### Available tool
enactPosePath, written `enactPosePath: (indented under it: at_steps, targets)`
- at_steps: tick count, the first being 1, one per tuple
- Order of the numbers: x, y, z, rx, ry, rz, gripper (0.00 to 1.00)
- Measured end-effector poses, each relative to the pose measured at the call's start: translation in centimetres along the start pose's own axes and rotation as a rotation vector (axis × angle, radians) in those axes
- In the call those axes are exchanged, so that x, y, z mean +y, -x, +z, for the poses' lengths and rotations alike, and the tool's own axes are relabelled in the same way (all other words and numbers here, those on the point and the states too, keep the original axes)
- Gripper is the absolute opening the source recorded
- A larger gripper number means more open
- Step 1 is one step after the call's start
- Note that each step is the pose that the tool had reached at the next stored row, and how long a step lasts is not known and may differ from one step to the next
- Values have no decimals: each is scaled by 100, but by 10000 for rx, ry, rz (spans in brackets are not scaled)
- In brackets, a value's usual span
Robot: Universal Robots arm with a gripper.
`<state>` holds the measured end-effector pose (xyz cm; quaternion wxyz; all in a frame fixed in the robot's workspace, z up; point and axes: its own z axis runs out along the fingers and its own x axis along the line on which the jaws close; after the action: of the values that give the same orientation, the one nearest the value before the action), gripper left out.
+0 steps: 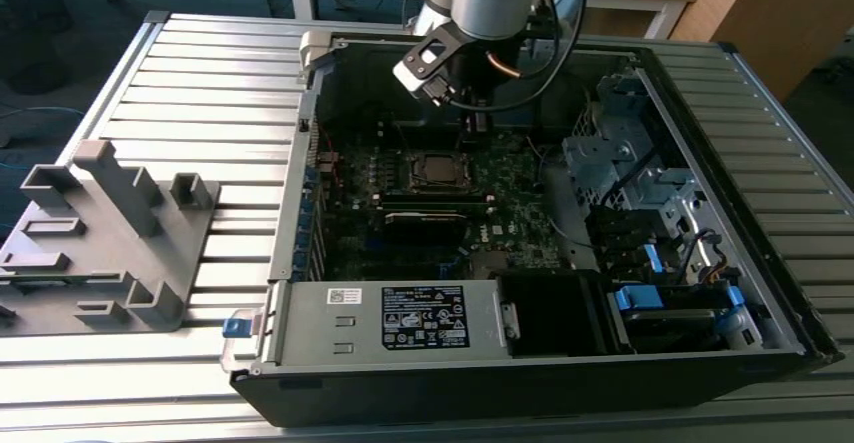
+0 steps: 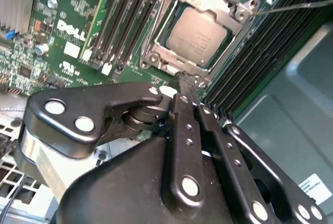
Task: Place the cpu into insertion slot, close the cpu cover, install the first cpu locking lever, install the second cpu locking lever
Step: 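Close the cpu cover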
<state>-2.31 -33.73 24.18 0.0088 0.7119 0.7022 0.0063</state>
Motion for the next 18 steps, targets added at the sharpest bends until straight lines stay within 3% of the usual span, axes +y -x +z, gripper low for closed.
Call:
enactPosePath:
  at_steps: [8, 10, 11, 18]
  targets:
    - [0, 0, 0, 15, -28, 1, 11]
    - [0, 0, 4, 14, -203, -1, 11]
    - [0, 0, 4, 11, -231, -1, 11]
    - [-11, 0, 5, 11, -268, 0, 11]
